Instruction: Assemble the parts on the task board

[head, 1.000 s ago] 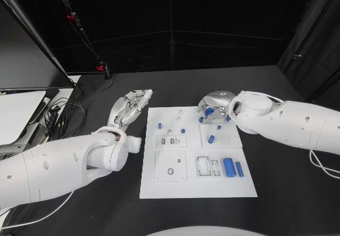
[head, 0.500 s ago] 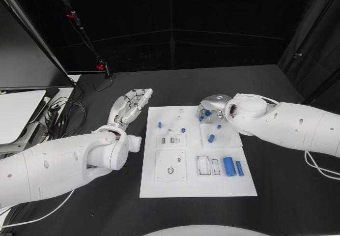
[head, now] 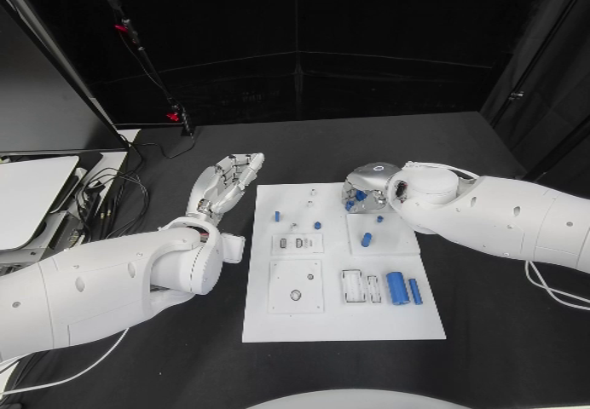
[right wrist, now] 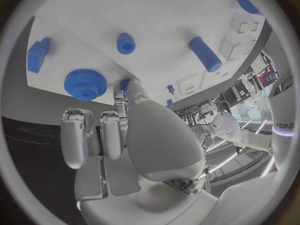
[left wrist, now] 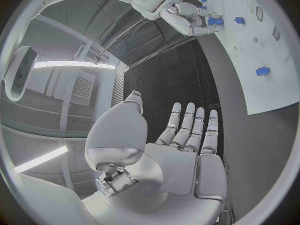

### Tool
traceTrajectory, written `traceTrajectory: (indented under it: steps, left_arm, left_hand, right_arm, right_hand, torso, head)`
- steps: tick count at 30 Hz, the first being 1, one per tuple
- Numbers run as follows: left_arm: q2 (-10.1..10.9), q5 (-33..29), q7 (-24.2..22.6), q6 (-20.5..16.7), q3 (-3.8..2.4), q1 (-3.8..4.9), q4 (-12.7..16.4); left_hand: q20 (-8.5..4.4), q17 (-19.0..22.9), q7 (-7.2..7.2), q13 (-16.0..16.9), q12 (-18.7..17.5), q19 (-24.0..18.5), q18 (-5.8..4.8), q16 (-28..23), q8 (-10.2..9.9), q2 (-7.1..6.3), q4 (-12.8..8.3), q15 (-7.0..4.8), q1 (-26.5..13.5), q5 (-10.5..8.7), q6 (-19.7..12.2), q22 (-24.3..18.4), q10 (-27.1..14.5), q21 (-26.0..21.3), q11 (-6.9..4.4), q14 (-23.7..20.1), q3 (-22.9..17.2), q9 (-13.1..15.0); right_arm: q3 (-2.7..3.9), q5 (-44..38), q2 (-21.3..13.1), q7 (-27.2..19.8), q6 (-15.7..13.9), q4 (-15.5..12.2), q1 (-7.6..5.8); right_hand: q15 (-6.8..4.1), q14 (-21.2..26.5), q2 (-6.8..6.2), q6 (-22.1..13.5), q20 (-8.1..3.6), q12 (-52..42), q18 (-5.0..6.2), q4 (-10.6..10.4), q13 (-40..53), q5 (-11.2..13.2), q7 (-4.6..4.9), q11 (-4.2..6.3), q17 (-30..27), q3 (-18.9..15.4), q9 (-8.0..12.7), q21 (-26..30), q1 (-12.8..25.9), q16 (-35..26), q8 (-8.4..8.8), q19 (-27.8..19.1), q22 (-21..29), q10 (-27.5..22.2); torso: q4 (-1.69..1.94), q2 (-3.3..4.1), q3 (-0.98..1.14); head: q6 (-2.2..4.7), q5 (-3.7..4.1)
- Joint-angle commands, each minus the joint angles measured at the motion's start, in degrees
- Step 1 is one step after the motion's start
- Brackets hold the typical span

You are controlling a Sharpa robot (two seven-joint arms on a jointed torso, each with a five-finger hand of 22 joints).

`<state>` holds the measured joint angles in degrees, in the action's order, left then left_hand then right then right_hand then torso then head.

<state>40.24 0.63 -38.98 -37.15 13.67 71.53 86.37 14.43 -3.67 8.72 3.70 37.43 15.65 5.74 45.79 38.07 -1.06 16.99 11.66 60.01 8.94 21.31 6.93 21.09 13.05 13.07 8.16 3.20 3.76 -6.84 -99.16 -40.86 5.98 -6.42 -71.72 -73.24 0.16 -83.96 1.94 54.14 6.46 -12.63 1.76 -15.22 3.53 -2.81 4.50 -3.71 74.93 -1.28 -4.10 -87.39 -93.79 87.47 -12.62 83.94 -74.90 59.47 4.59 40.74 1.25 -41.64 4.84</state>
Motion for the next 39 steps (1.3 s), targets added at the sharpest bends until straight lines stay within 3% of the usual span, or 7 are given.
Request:
traceTrajectory:
  steps: [1, 7, 16, 21, 28, 39]
  left_arm:
    - [0.0, 0.4, -17.3, 0.4, -0.05, 0.07, 0.0]
    - [0.0, 0.4, -17.3, 0.3, -0.05, 0.07, 0.1]
    - [0.3, 0.4, -17.4, 0.1, -0.05, 0.07, 0.1]
    - [0.2, 0.4, -17.3, 0.2, -0.05, 0.06, -0.1]
    - [-0.3, 0.4, -17.3, 0.4, -0.05, 0.03, -0.5]
    - [-0.9, 0.4, -17.3, 0.7, -0.05, -0.03, -1.0]
  left_hand:
    - [0.39, 0.0, 7.09, 0.0, -0.1, 0.0, 1.10, -0.1, -0.2, 0.69, -0.1, 0.46, 0.1, 0.19, 0.4, 0.0, 0.0, 0.3, 0.40, -0.1, -0.4, 0.0]
    - [0.42, 0.0, 7.14, 0.0, -0.1, 0.0, 1.08, -0.1, -0.3, 0.86, -0.2, 0.52, 0.2, 0.23, 0.4, 0.1, 0.1, 0.4, 0.45, -0.1, -0.3, 0.0]
    - [0.45, 0.0, 7.19, 0.0, -0.1, 0.1, 1.06, -0.1, -0.3, 0.94, -0.2, 0.57, 0.2, 0.29, 0.4, 0.1, 0.1, 0.4, 0.51, 0.0, -0.3, 0.0]
    - [0.47, 0.0, 7.23, 0.0, -0.1, 0.1, 1.05, -0.1, -0.3, 0.96, -0.2, 0.61, 0.2, 0.34, 0.5, 0.1, 0.1, 0.4, 0.54, 0.0, -0.3, 0.0]
    - [0.51, 0.0, 7.29, 0.0, -0.1, 0.1, 1.03, -0.1, -0.3, 1.03, -0.2, 0.67, 0.2, 0.39, 0.5, 0.1, 0.2, 0.5, 0.61, 0.0, -0.2, 0.0]
    - [0.61, 0.0, 7.45, 0.0, -0.1, 0.1, 0.96, 0.0, -0.3, 1.18, -0.2, 0.86, 0.4, 0.52, 0.5, 0.1, 0.3, 0.6, 0.78, 0.1, -0.1, 0.0]
  right_arm:
    - [-0.13, -2.2, 0.0, 1.4, 0.4, -0.1, 0.19]
    - [-0.12, -3.0, -0.1, 0.3, -3.1, -0.6, 0.25]
    - [0.07, -2.4, -0.8, -1.9, -13.5, -2.8, 0.18]
    - [1.39, -0.5, 0.5, -3.2, -16.5, -2.5, 0.06]
    - [1.97, 1.9, 3.6, -4.3, -17.4, 0.3, 0.01]
    - [2.32, 4.4, 9.5, -5.1, -15.7, 7.9, 0.02]
  right_hand:
    - [-0.60, -4.1, 0.31, 1.7, -0.61, 0.2, 0.08, 0.1, 0.0, 0.1, 0.40, 0.45, 3.7, 0.7, -0.3, 0.3, -1.0, -0.2, -0.50, 1.2, -7.7, 1.6]
    - [-1.25, -4.1, 0.69, 6.2, -1.21, 0.3, -0.02, 0.4, 0.0, 0.1, 0.88, 1.17, 4.0, 1.8, -0.9, 0.2, -2.5, -0.1, -1.96, 1.5, -8.2, 5.9]
    - [-1.28, -4.2, 0.32, 8.0, -1.54, 2.6, -0.18, -0.1, -0.1, 0.1, 1.03, 1.16, 4.4, 2.7, -0.8, 0.0, -3.3, -0.1, -1.47, 1.9, -8.8, 8.4]
    - [-1.17, -4.3, 0.19, 8.1, -1.51, 3.5, -0.21, -0.4, -0.1, 0.1, 1.14, 0.99, 4.5, 2.9, -0.7, -0.1, -3.3, 0.0, -1.06, 2.0, -8.9, 8.7]
    - [-1.06, -4.3, 0.02, 8.1, -1.43, 4.3, -0.25, -0.6, -0.1, 0.1, 1.28, 0.84, 4.6, 3.1, -0.5, -0.1, -3.4, 0.0, -0.58, 2.0, -9.0, 9.0]
    - [-0.92, -4.3, -0.16, 8.0, -1.30, 5.2, -0.25, -0.8, -0.1, 0.1, 1.45, 0.64, 4.7, 3.3, -0.3, -0.1, -3.6, 0.0, -0.05, 2.1, -9.0, 9.3]
  torso:
    - [-0.01, 0.01, -0.01]
    - [0.03, 0.03, 0.02]
    - [-0.01, 0.00, -0.07]
    - [-0.03, 0.08, -0.06]
    - [0.10, 0.04, 0.00]
    - [0.29, 0.19, 0.07]
  head:
    - [-0.03, -0.01]
    - [-0.10, -0.08]
    - [0.13, -0.41]
    - [0.36, -0.72]
    - [0.31, -1.45]
    - [0.18, -2.30]
